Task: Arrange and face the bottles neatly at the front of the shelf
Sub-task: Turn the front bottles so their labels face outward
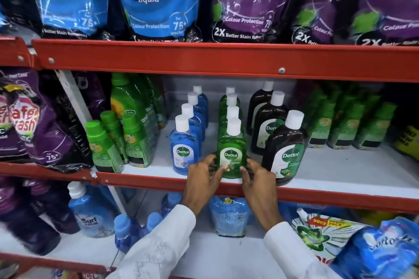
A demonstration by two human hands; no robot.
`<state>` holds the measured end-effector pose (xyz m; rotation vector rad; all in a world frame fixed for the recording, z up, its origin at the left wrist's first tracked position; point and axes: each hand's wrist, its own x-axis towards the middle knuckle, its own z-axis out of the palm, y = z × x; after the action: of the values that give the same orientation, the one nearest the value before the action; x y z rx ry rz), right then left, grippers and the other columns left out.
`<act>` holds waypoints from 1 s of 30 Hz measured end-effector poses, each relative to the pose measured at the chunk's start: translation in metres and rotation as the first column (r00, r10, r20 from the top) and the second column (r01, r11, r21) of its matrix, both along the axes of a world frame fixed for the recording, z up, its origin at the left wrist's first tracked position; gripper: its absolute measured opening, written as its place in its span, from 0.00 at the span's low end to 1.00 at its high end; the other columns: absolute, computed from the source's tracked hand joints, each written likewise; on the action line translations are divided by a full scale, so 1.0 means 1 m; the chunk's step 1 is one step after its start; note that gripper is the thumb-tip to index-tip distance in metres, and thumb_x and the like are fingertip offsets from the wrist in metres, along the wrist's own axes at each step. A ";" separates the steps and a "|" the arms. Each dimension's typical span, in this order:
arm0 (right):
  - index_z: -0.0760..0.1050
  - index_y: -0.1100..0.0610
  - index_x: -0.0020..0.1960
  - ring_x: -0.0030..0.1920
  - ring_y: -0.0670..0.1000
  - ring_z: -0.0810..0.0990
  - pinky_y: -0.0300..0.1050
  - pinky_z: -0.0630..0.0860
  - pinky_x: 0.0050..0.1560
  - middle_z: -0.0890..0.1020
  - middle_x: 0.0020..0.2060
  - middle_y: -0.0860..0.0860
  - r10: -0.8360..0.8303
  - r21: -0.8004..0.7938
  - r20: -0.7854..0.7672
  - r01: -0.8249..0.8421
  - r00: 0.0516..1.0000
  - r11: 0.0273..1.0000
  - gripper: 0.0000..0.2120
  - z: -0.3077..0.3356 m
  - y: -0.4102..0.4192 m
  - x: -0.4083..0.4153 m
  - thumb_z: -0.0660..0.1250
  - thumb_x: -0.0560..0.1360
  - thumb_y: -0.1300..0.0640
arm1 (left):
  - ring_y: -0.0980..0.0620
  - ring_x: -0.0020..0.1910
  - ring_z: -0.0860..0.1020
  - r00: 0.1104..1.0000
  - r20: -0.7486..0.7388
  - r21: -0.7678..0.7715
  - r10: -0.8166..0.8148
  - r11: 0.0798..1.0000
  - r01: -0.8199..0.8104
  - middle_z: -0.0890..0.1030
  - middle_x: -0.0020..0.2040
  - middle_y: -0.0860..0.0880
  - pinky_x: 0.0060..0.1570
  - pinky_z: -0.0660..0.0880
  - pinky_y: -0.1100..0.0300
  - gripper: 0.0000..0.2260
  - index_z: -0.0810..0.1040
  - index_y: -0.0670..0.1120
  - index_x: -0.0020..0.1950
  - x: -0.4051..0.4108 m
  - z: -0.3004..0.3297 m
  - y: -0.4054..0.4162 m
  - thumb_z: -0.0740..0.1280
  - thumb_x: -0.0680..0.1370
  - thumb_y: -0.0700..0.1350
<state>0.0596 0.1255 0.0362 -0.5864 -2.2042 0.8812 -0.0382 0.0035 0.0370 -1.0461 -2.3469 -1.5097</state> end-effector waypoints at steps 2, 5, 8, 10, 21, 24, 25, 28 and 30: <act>0.78 0.60 0.64 0.49 0.51 0.85 0.36 0.75 0.53 0.87 0.53 0.56 0.008 -0.011 -0.019 -0.008 1.000 1.000 0.14 0.002 -0.001 0.002 0.66 0.79 0.59 | 0.60 0.43 0.83 1.000 -0.015 -0.014 0.009 1.000 -0.010 0.86 0.49 0.48 0.48 0.81 0.62 0.13 0.79 0.47 0.57 0.001 0.001 -0.001 0.72 0.75 0.50; 0.77 0.62 0.66 0.52 0.46 0.83 0.34 0.75 0.57 0.85 0.56 0.56 0.024 -0.066 -0.073 -0.029 0.997 0.997 0.17 0.006 -0.004 0.008 0.68 0.78 0.60 | 0.61 0.47 0.82 1.000 0.007 0.015 0.009 1.000 -0.009 0.85 0.53 0.48 0.49 0.77 0.71 0.16 0.77 0.45 0.60 0.008 0.004 -0.003 0.72 0.75 0.49; 0.80 0.58 0.63 0.51 0.42 0.85 0.38 0.80 0.57 0.86 0.54 0.50 0.003 -0.094 -0.158 -0.018 0.987 0.995 0.15 0.003 -0.002 0.028 0.70 0.76 0.60 | 0.64 0.52 0.79 0.995 0.010 0.101 0.100 0.990 -0.100 0.81 0.57 0.51 0.54 0.73 0.73 0.20 0.76 0.46 0.64 0.022 0.000 -0.008 0.73 0.74 0.46; 0.84 0.54 0.55 0.45 0.39 0.85 0.32 0.80 0.52 0.87 0.48 0.46 -0.041 -0.092 -0.220 0.021 0.975 0.996 0.11 0.002 0.007 0.050 0.72 0.74 0.61 | 0.63 0.53 0.75 0.981 -0.044 0.168 0.186 0.970 -0.177 0.77 0.55 0.52 0.54 0.72 0.70 0.17 0.76 0.47 0.61 0.038 0.001 -0.007 0.73 0.74 0.42; 0.72 0.57 0.68 0.56 0.50 0.82 0.36 0.76 0.56 0.82 0.56 0.49 0.014 -0.080 0.020 -0.013 1.000 0.997 0.25 0.011 0.112 0.074 0.68 0.73 0.67 | 0.53 0.49 0.82 1.000 0.006 0.008 0.019 1.000 -0.019 0.85 0.52 0.49 0.53 0.78 0.57 0.17 0.78 0.48 0.60 0.082 0.008 0.077 0.73 0.73 0.51; 0.77 0.58 0.63 0.51 0.47 0.84 0.20 0.71 0.47 0.84 0.50 0.48 0.081 -0.046 0.070 -0.078 0.994 0.996 0.18 0.009 0.120 0.073 0.67 0.75 0.67 | 0.65 0.47 0.78 1.000 -0.008 0.022 0.016 1.000 -0.016 0.83 0.51 0.53 0.50 0.70 0.78 0.15 0.80 0.45 0.58 0.079 0.010 0.079 0.74 0.73 0.45; 0.78 0.58 0.62 0.48 0.45 0.83 0.18 0.69 0.45 0.84 0.48 0.48 0.088 -0.047 0.056 -0.085 0.995 0.995 0.16 0.009 0.123 0.075 0.68 0.75 0.66 | 0.70 0.47 0.75 1.000 -0.017 0.029 0.020 0.999 -0.020 0.81 0.49 0.55 0.47 0.65 0.83 0.14 0.80 0.44 0.58 0.080 0.012 0.081 0.74 0.73 0.43; 0.78 0.57 0.61 0.48 0.45 0.83 0.18 0.70 0.44 0.85 0.48 0.48 0.100 -0.068 0.044 -0.097 0.994 0.993 0.15 0.008 0.126 0.075 0.70 0.75 0.63 | 0.80 0.42 0.73 1.000 -0.004 0.009 -0.001 1.000 0.001 0.80 0.47 0.57 0.45 0.64 0.85 0.12 0.81 0.43 0.57 0.076 0.011 0.082 0.74 0.74 0.41; 0.78 0.54 0.60 0.49 0.44 0.84 0.19 0.71 0.45 0.86 0.48 0.49 0.100 -0.094 0.047 -0.096 0.994 0.991 0.14 0.006 0.128 0.075 0.71 0.75 0.61 | 0.75 0.44 0.77 1.000 0.001 -0.001 0.007 1.000 -0.007 0.82 0.47 0.56 0.43 0.65 0.83 0.10 0.81 0.44 0.55 0.073 0.010 0.084 0.73 0.74 0.41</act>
<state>0.1348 0.2534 0.0419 -0.5534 -2.2647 1.0333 0.0348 0.0879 0.0467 -1.0369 -2.3498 -1.5073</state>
